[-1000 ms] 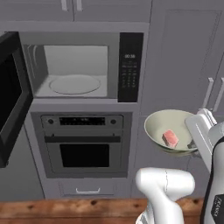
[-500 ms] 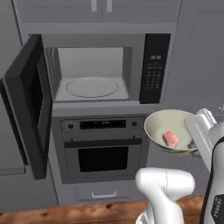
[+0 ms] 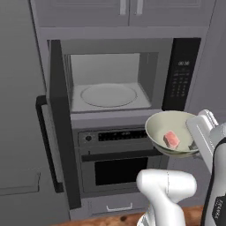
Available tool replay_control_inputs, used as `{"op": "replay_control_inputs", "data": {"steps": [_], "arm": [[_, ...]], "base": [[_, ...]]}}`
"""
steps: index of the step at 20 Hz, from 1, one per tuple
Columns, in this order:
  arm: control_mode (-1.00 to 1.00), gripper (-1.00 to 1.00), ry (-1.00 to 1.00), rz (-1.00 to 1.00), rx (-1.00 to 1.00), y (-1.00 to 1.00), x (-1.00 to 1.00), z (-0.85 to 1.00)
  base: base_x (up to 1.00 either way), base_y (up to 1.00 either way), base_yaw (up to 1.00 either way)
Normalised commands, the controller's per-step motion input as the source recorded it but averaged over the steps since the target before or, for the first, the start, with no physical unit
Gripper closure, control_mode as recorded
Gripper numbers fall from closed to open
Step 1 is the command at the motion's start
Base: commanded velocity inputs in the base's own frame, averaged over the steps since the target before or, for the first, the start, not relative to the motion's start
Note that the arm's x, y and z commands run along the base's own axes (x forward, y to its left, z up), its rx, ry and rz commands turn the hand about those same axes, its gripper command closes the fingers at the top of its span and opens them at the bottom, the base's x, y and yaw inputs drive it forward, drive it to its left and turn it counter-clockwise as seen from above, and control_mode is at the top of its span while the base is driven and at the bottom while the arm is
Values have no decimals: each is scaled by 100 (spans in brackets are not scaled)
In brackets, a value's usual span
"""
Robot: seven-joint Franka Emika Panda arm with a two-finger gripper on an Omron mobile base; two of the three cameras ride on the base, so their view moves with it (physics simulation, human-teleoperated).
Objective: Remove the peach from the bowl and place it on the small plate. Then place the bowl with only the steak in the microwave, close the door, and press the start button to microwave the steak.
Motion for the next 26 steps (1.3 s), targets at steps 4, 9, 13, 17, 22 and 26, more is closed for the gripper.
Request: {"op": "replay_control_inputs", "data": {"steps": [4, 9, 13, 17, 22, 26], "arm": [[100, 100, 0, 0, 0, 0, 0, 0], [100, 100, 0, 0, 0, 0, 0, 0], [100, 100, 0, 0, 0, 0, 0, 0], [100, 100, 0, 0, 0, 0, 0, 0], [100, 100, 0, 0, 0, 0, 0, 0], [100, 100, 0, 0, 0, 0, 0, 0]], "base": [[38, 31, -9], [23, 13, -6], [22, 23, -6], [28, 37, -7], [22, 32, -6], [17, 4, -3]]}}
